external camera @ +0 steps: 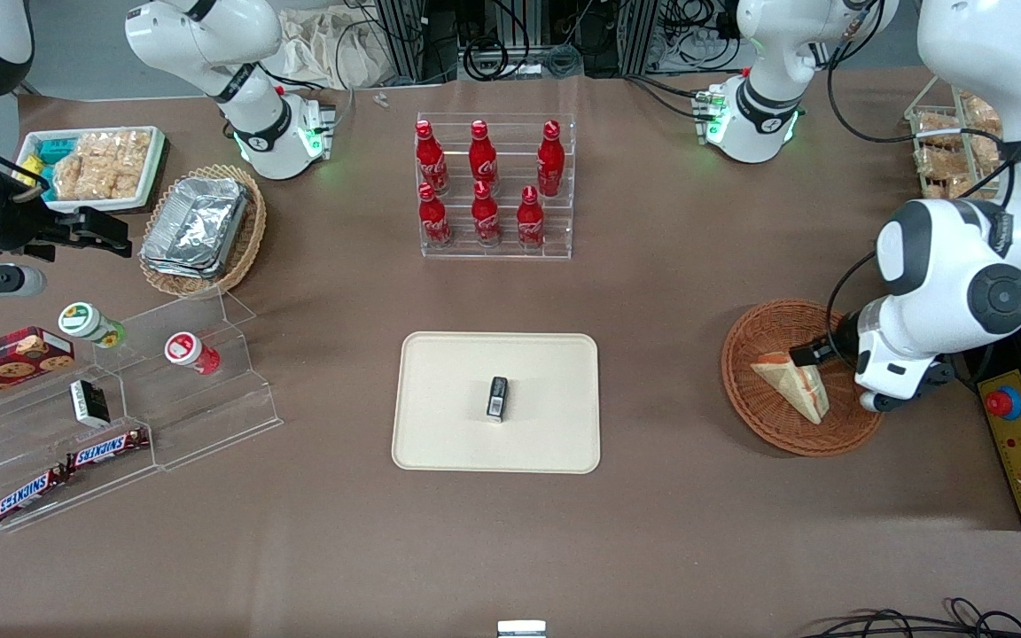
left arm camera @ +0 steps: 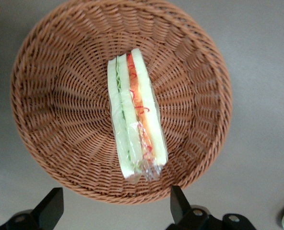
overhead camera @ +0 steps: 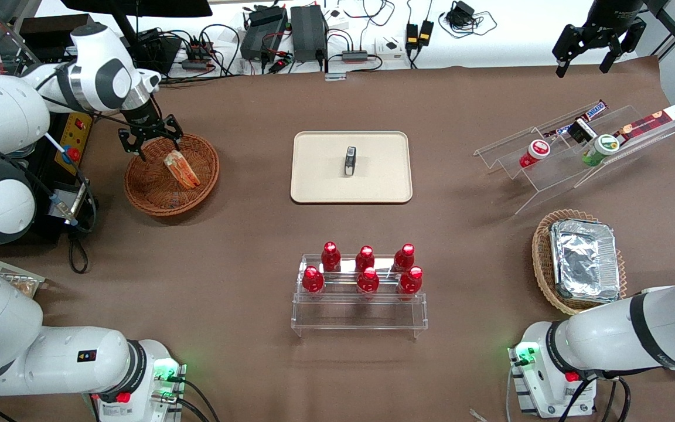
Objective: Place sandwich from basket to tray
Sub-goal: 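Lower the left gripper and close it on the wrapped sandwich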
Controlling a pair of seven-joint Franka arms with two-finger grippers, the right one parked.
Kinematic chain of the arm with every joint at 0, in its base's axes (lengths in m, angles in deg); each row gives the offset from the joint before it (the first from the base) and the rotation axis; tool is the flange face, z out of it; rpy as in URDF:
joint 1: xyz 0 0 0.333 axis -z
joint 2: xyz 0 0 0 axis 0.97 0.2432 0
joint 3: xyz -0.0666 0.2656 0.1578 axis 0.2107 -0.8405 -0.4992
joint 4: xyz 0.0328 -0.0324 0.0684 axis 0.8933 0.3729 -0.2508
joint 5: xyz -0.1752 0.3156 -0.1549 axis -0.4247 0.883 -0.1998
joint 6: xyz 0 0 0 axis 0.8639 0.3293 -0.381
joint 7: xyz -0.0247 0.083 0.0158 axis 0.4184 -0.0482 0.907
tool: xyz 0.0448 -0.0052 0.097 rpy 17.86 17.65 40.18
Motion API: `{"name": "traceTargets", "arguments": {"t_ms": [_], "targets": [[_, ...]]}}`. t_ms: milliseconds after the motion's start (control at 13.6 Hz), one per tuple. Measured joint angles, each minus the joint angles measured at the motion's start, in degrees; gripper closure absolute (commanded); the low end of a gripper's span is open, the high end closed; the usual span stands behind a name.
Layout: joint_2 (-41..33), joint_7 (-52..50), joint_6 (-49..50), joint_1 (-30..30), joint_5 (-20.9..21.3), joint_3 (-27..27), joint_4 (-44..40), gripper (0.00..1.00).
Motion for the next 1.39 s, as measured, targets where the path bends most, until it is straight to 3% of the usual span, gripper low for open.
{"name": "traceTargets", "arguments": {"t_ms": [807, 1028, 1174, 1394], "targets": [[6.08, -5.58, -7.43, -0.3, -2.34, -0.3, 0.27, 0.01], [7.13, -5.72, -10.67, -0.3, -2.34, -0.35, 1.31, 0.07], [7.62, -5.89, -11.3, -0.31, -2.35, -0.41, 1.57, 0.2], [7.82, -6.8, -11.51, -0.31, -2.36, -0.44, 1.57, 0.61]]}}
